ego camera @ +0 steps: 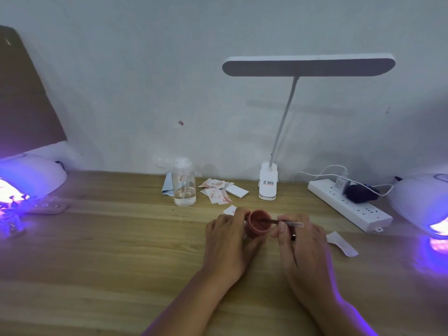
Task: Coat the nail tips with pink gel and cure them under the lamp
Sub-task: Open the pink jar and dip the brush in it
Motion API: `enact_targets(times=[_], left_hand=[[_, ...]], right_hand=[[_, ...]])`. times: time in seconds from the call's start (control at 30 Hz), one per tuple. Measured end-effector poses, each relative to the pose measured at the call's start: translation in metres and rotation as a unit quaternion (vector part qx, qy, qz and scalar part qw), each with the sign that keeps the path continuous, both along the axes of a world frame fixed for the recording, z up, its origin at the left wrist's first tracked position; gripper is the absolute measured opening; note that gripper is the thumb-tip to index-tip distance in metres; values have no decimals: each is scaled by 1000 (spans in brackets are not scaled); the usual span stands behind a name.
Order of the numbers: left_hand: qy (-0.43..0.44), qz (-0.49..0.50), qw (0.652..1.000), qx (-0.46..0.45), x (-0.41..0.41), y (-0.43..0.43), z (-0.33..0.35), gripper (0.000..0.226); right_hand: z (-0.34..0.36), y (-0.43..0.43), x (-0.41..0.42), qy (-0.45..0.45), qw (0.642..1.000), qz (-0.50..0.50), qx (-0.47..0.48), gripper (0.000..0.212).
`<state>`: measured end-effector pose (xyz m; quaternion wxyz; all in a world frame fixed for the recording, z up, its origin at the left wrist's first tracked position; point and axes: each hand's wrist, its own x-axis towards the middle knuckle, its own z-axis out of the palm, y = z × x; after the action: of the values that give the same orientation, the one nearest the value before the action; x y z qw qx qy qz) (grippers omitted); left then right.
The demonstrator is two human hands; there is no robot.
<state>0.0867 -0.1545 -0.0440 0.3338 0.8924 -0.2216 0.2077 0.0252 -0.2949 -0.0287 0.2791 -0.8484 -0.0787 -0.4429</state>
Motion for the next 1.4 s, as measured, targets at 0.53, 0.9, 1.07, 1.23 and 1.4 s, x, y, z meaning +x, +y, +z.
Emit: enact_targets(times=[0.53, 0.9, 1.07, 1.23, 1.4], left_hand=[[5, 0, 1000, -5, -3, 0, 3, 42], [10, 4, 1000, 4, -2, 1, 2, 42], [15, 12, 1000, 7, -2, 0, 2, 46], [15, 7, 1000, 11, -3, 0, 2, 41], [27, 4, 1000, 7, -2, 1, 2, 44]], right_hand=[[-1, 1, -1, -8, 1000, -5, 1, 15], [-2, -1, 1, 2, 1000, -10, 2, 13], [-1, -1, -1, 4, 1000, -12, 8, 13], [0, -1, -1, 19, 1000, -11, 5, 11], [-1, -2, -2, 20, 999, -18, 22, 8]])
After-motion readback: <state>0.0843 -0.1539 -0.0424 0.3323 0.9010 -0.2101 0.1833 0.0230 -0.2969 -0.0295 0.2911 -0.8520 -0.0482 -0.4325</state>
